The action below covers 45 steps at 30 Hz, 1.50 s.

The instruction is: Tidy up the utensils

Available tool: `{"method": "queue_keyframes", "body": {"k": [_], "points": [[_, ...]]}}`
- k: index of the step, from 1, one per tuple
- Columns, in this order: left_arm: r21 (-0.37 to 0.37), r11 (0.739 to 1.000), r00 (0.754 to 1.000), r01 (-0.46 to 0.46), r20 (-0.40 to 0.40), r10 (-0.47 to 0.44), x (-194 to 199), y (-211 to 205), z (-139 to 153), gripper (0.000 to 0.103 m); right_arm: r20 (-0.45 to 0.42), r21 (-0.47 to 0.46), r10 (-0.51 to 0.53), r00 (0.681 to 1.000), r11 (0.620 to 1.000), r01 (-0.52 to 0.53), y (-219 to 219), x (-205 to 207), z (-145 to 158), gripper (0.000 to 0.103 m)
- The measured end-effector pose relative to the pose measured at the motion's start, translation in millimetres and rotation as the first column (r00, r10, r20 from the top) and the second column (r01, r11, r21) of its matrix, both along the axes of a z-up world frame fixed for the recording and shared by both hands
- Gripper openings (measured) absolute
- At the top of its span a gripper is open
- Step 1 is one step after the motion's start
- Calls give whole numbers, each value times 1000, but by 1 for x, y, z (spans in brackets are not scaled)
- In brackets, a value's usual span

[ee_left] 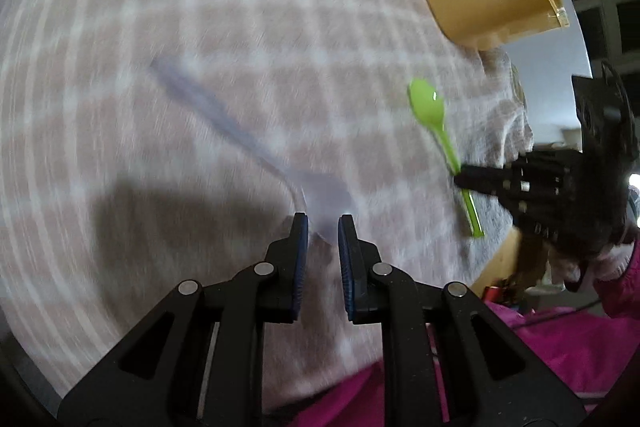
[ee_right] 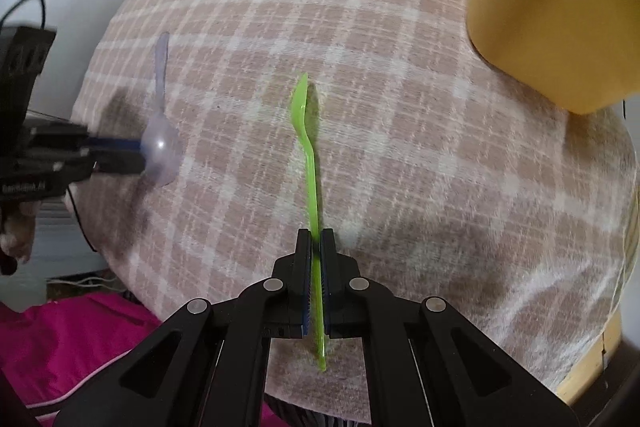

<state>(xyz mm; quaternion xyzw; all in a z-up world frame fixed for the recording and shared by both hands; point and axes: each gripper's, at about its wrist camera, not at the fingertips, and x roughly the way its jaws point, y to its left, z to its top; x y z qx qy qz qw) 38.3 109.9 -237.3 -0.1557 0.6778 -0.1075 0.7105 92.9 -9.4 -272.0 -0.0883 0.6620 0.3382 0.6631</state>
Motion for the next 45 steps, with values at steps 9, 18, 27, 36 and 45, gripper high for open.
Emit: {"method": "queue_keyframes", "body": {"k": [9, 18, 27, 36, 45], "points": [[164, 944, 953, 288, 45, -298, 48, -4, 32, 28, 6, 19, -34, 999, 999, 34, -19, -5, 11, 3], [195, 945, 965, 262, -52, -257, 84, 36, -1, 28, 19, 28, -106, 994, 994, 106, -23, -15, 16, 3], [141, 975, 983, 170, -99, -157, 56, 74, -9, 28, 24, 15, -109, 994, 994, 109, -43, -20, 24, 3], [141, 933, 944, 331, -44, -328, 7, 52, 21, 42, 23, 32, -68, 997, 997, 67, -51, -22, 33, 4], [303, 630, 692, 715, -177, -700, -11, -20, -4, 43, -4, 32, -87, 996, 996, 87, -50, -4, 32, 20]]}}
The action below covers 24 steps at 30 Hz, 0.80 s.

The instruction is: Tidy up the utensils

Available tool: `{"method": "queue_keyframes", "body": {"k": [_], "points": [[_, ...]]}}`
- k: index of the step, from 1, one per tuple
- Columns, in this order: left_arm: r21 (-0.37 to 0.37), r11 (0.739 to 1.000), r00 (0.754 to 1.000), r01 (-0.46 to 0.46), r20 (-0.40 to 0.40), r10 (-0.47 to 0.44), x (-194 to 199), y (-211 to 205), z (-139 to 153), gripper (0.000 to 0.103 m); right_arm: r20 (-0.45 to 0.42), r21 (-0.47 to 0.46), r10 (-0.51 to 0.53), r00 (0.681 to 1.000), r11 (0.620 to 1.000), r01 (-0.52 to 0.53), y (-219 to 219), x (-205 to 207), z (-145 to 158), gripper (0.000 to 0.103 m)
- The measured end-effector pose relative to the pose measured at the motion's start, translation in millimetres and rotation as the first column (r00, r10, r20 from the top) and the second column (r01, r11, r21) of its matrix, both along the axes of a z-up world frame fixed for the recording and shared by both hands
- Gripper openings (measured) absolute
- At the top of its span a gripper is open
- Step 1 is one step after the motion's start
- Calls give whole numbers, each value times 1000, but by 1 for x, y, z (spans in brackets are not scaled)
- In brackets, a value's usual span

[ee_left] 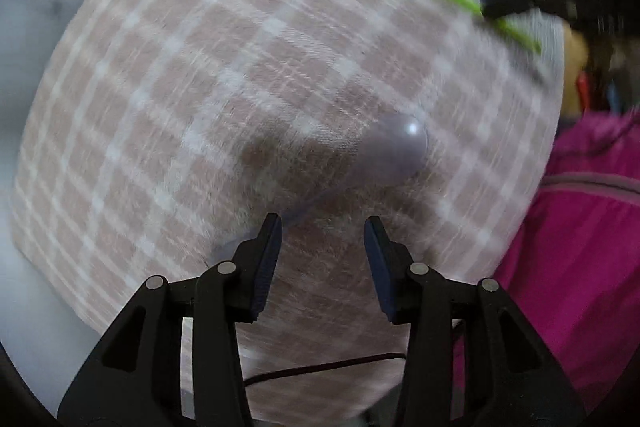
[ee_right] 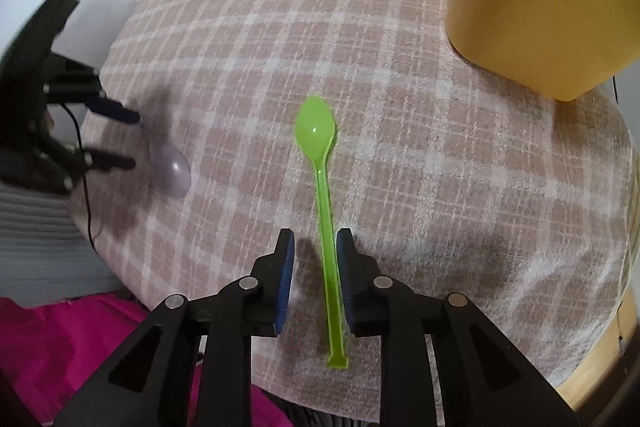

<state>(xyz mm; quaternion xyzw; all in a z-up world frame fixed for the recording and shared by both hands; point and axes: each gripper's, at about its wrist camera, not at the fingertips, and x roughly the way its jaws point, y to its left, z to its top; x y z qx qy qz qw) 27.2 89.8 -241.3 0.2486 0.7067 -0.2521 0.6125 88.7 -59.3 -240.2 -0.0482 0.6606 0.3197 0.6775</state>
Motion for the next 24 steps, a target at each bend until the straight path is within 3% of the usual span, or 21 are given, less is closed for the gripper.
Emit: {"method": "queue_keyframes", "body": {"k": [3, 5, 8, 10, 12, 14, 16, 18, 19, 22, 24], "points": [[68, 996, 999, 52, 7, -52, 4, -4, -11, 43, -19, 4, -20, 1000, 1000, 20, 3, 7, -4, 20], [52, 998, 999, 35, 4, -35, 9, -4, -12, 43, -31, 0, -26, 999, 1000, 26, 6, 11, -7, 20], [7, 998, 998, -62, 19, 62, 27, 8, -8, 28, -39, -13, -41, 998, 999, 40, 8, 14, -11, 20], [-39, 984, 985, -174, 7, 175, 39, 21, -6, 23, -52, -9, -53, 997, 999, 53, 10, 16, -14, 20], [-85, 944, 948, -318, -7, 319, 45, 38, -5, 16, -63, -4, -59, 996, 998, 59, 8, 17, -17, 20], [-121, 897, 904, -425, -11, 427, 42, 50, -4, 15, -69, -1, -59, 996, 998, 59, 9, 19, -18, 20], [-160, 827, 840, -539, -31, 541, 35, 61, -3, 15, -69, 2, -57, 996, 998, 57, 10, 19, -18, 20], [-206, 759, 785, -617, -101, 611, 21, 70, -5, 15, -70, 4, -53, 996, 999, 54, 7, 19, -18, 20], [-220, 748, 778, -627, -114, 618, 10, 69, -5, 15, -73, 5, -52, 996, 999, 52, 8, 20, -18, 20], [-222, 759, 787, -611, -70, 613, 1, 60, -1, 16, -80, 12, -45, 996, 999, 46, 12, 23, -18, 20], [-240, 736, 769, -633, -89, 633, 7, 49, -2, 24, -83, 17, -50, 995, 999, 52, 14, 25, -19, 20]]}}
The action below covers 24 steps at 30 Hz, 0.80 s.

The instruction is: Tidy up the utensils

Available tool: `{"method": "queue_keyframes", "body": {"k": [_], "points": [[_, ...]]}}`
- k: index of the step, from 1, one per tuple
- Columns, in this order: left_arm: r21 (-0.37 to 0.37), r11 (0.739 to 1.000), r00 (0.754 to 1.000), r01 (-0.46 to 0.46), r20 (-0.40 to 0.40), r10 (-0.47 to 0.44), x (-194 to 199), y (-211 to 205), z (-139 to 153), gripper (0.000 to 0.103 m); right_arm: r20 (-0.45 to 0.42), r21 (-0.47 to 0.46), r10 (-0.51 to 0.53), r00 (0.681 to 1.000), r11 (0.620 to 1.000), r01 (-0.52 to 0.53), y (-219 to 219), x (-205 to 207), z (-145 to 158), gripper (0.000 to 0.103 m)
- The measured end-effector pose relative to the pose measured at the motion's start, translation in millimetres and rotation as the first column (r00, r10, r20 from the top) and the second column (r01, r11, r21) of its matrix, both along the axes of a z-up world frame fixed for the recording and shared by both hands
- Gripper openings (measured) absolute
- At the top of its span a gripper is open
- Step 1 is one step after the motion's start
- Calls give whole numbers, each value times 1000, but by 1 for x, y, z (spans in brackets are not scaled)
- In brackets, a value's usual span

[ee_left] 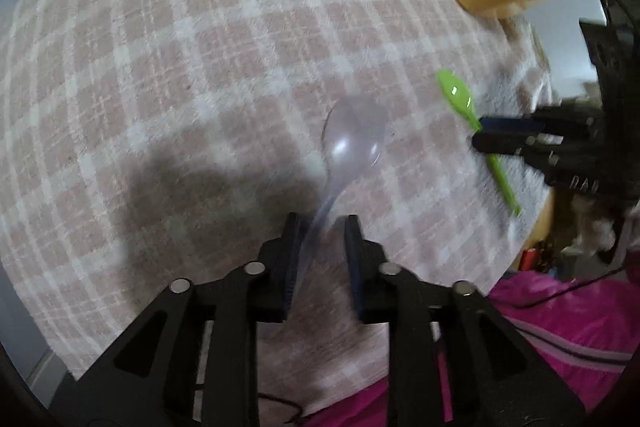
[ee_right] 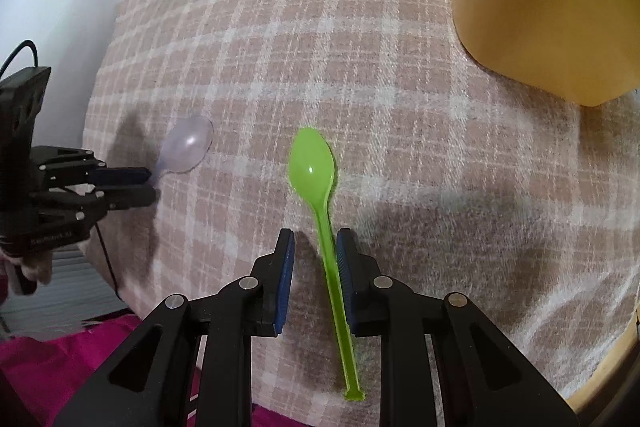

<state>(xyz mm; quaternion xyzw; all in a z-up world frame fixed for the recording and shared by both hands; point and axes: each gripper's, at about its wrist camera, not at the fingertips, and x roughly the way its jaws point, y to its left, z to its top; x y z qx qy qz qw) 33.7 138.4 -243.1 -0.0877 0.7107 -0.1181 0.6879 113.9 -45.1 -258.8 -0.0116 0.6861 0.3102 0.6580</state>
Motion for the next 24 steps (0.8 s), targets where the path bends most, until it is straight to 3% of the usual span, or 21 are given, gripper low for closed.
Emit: {"method": "queue_keyframes", "body": {"k": [5, 12, 17, 24], "points": [[-14, 1000, 1000, 4, 17, -4, 45, -26, -7, 24, 1, -1, -13, 1000, 1000, 13, 5, 4, -2, 20], [-18, 1000, 999, 9, 45, -8, 73, -41, -11, 22, 12, 12, -49, 999, 999, 49, 14, 7, -3, 20], [-18, 1000, 997, -20, 69, 22, 62, -35, -8, 17, 38, 13, -61, 997, 998, 61, 22, 14, -2, 8], [-35, 999, 993, -37, 109, 40, 51, -32, 3, 8, 82, 22, -36, 996, 999, 34, 29, 7, 3, 3]]}}
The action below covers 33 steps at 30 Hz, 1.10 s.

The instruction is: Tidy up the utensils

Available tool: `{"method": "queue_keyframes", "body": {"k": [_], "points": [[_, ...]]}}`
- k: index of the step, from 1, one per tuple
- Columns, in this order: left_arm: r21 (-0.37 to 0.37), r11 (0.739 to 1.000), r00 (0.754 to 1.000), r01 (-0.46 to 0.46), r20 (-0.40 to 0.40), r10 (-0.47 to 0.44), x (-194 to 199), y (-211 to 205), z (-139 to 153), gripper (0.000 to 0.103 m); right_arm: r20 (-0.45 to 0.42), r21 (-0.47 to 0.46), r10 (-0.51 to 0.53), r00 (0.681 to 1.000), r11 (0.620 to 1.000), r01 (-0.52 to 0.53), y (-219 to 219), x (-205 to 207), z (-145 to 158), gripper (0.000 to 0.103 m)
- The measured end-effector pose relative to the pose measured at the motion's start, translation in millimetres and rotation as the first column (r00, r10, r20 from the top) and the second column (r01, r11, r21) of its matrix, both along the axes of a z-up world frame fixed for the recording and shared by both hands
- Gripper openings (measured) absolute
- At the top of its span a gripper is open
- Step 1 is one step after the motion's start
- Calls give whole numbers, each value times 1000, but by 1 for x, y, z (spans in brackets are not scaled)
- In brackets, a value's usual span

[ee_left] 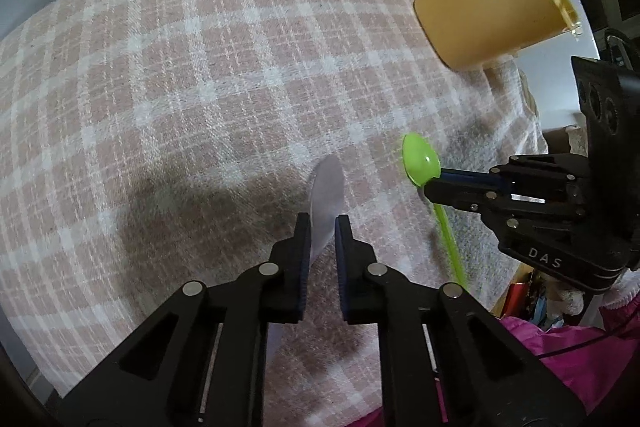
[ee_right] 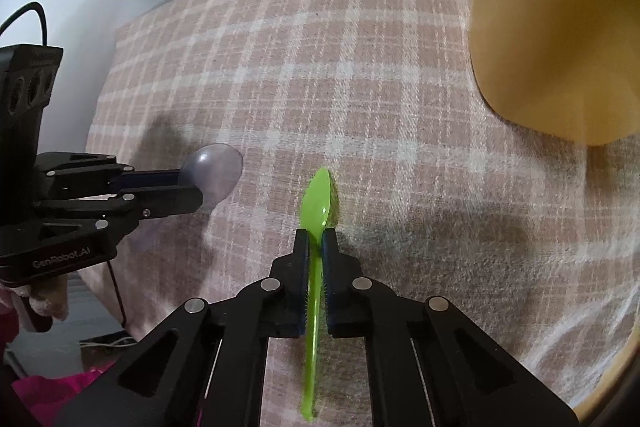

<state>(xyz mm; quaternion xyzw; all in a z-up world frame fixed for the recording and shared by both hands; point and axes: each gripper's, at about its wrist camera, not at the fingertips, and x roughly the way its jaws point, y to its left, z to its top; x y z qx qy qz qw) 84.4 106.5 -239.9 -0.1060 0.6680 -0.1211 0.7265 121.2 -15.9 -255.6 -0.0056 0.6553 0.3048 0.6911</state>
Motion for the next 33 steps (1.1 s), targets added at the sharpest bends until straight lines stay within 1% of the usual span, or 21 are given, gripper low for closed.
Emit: {"method": "queue_keyframes", "body": {"k": [3, 6, 10, 13, 16, 21, 24, 28, 33], "points": [[-16, 1000, 1000, 7, -3, -7, -4, -6, 0, 3, 2, 14, 2, 1000, 1000, -2, -1, -3, 1, 2], [-2, 999, 999, 35, -7, -35, -3, -18, -6, 3, -7, 13, 8, 1000, 1000, -8, 0, -1, -4, 2], [3, 999, 999, 32, -5, -32, 2, -24, -11, 3, -11, 21, 10, 1000, 1000, -9, -4, -1, -5, 2], [-19, 1000, 1000, 20, 13, -20, 2, -25, -5, 1, 4, 33, 21, 1000, 999, -21, -14, -5, 1, 2], [-34, 999, 999, -10, 41, 12, -2, -23, 6, 1, 27, 47, 21, 999, 999, -22, -18, -7, 12, 2], [-44, 998, 994, -52, 98, 56, -6, -22, 30, 1, 67, 77, 9, 998, 997, -14, -31, -12, 35, 2], [-41, 997, 985, -64, 155, 69, -5, -22, 52, 1, 108, 96, 2, 994, 995, -13, -41, -15, 54, 2], [-29, 997, 965, -69, 251, 74, 0, -27, 87, 1, 171, 122, -23, 985, 993, 2, -58, -17, 82, 2], [-12, 999, 934, -47, 353, 48, 9, -41, 124, 1, 234, 158, -91, 968, 986, 54, -82, -11, 111, 2]]}}
